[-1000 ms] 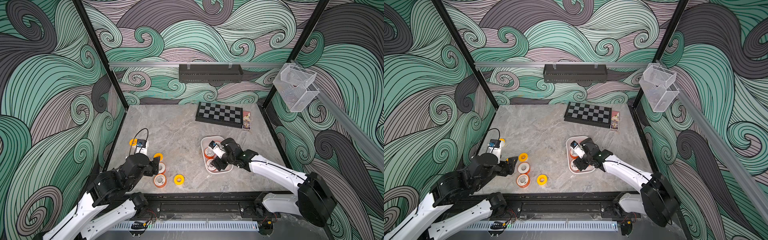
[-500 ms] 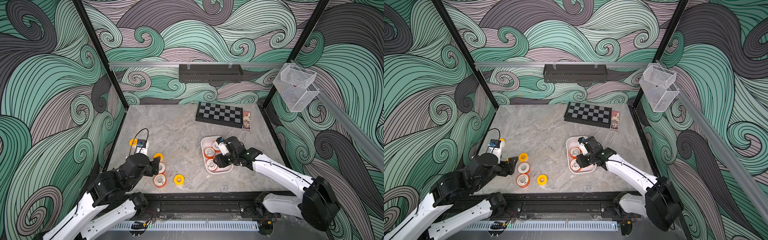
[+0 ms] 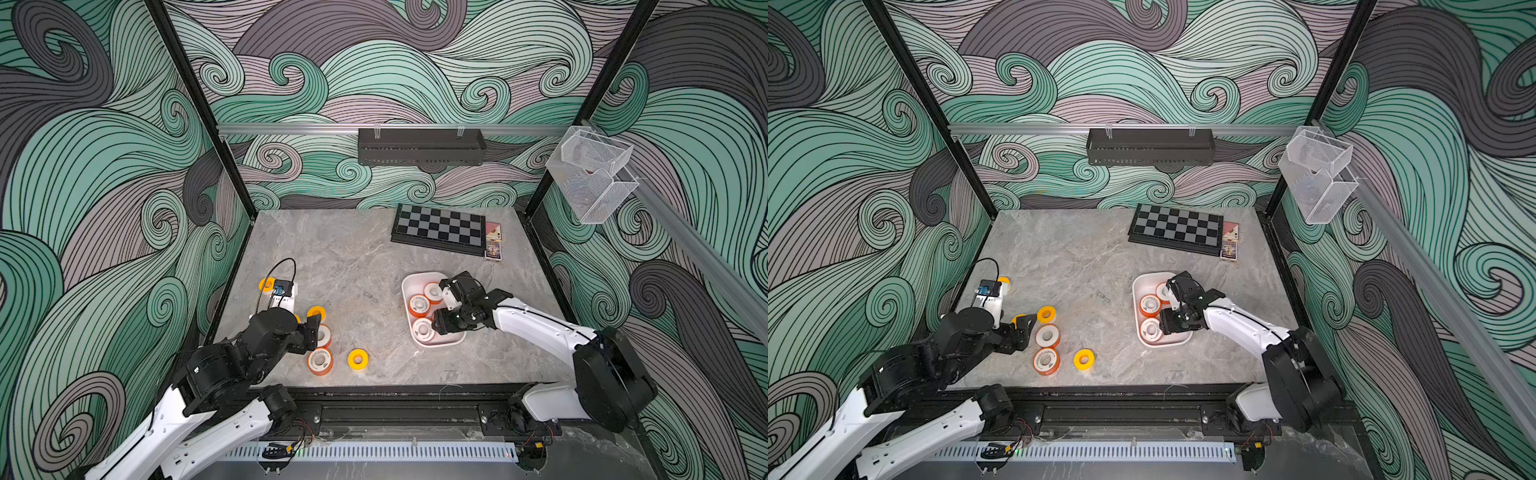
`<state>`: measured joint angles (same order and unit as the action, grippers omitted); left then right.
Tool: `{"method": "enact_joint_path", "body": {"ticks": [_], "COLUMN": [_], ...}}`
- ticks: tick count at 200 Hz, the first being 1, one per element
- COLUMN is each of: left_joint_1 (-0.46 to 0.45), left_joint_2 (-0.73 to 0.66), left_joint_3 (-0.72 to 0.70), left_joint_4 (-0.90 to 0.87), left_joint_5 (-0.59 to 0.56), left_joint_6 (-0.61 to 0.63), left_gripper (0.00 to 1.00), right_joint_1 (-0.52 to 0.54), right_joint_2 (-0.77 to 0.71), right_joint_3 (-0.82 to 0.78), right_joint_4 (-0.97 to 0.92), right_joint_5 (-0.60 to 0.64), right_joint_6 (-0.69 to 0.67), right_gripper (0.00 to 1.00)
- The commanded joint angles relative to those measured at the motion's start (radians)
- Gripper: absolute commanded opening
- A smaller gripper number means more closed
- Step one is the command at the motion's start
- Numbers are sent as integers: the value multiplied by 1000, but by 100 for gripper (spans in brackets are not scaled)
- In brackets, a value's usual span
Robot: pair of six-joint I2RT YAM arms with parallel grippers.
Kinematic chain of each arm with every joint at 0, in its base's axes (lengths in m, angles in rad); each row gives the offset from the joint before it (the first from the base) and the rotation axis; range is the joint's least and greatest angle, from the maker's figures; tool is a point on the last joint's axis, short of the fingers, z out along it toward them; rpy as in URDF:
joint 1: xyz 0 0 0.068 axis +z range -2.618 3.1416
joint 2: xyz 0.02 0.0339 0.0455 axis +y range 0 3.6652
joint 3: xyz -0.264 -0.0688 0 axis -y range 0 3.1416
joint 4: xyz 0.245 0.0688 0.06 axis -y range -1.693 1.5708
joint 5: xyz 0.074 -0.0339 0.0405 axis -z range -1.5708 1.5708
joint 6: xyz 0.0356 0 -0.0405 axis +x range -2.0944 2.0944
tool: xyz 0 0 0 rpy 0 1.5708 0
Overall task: Put the sealing tape into the storage box
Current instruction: Move the sealing tape from the storage box.
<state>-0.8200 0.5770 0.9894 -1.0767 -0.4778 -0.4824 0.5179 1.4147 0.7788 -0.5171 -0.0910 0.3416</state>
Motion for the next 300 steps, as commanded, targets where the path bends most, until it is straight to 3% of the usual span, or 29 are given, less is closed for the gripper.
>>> {"method": "enact_joint_path", "body": {"ticks": [1, 45, 106, 161, 189, 227, 272, 300], "left_joint_1": [6, 6, 5, 4, 1, 1, 13, 102], "left_joint_2": [-17, -18, -14, 68, 143, 232, 338, 429], "left_joint_3": [-2, -2, -5, 10, 46, -41, -191, -287], "left_joint_4": [15, 16, 17, 9, -39, 49, 155, 281], "left_joint_5": [7, 7, 10, 35, 66, 223, 92, 123], "left_joint_6": [11, 11, 10, 4, -59, -152, -328, -346], "left_gripper": [86, 86, 86, 87, 87, 85, 87, 90], "right_joint_1": [-11, -37, -55, -54, -53, -53, -53, -53], "right_joint_2": [26, 89, 166, -45, -181, -305, -416, -448], "right_joint_3": [32, 36, 110, 98, -18, -170, -294, -325], "right_joint_4": [52, 121, 121, 113, 289, 445, 549, 565], "right_joint_5": [-34, -70, -107, -159, -147, -64, -2, 1], "right_joint_6": [26, 50, 11, -37, -31, 3, 18, 27], "right_gripper": [65, 71, 71, 72, 73, 73, 74, 75]}}
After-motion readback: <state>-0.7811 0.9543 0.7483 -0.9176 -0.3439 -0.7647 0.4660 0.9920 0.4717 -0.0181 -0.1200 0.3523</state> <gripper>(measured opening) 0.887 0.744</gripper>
